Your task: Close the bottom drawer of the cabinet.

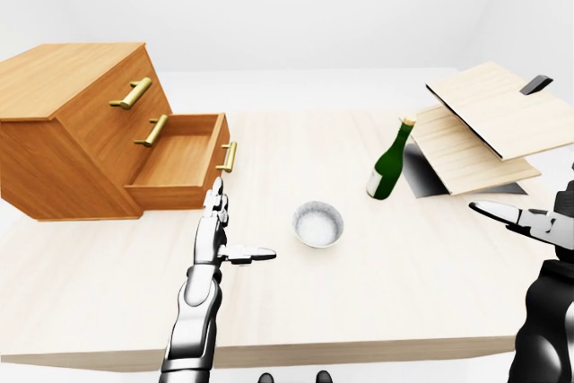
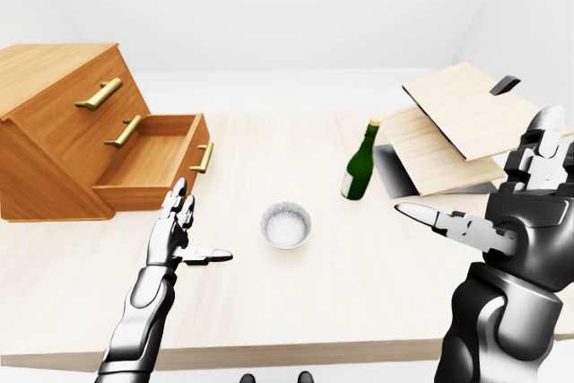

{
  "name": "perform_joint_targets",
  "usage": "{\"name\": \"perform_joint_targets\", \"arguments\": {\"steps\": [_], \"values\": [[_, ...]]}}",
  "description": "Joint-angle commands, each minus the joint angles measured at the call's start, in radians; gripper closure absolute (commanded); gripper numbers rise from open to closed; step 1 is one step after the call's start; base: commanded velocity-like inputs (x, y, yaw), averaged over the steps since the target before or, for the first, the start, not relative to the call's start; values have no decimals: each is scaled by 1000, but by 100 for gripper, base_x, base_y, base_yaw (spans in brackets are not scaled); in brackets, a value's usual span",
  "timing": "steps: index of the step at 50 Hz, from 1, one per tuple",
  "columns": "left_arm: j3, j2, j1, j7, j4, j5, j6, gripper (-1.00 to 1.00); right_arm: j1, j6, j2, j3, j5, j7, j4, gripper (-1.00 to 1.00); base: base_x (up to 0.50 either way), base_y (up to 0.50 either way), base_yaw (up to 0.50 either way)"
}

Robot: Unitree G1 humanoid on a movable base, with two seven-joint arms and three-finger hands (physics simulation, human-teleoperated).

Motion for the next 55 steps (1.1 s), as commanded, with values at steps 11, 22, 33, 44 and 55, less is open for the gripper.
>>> {"name": "perform_joint_targets", "arguments": {"steps": [11,22,33,44,55], "values": [[-1,0,1,2,14,4,-13,-100,7,0,5,-3,3,8,1,-100,28,0,0],[4,4,-30,5,47,4,-15,-100,16,0,5,-28,65,-18,2,-100,7,0,0],[51,49,-320,48,452,-2,-68,-100,15,0,4,-18,61,-18,-3,-100,0,0,0],[75,105,-570,62,970,-32,-68,-100,10,0,2,-15,63,-16,9,-100,0,0,0],[91,140,-620,79,1120,-43,-68,-100,10,0,3,-8,58,-13,12,-100,0,0,0]]}}
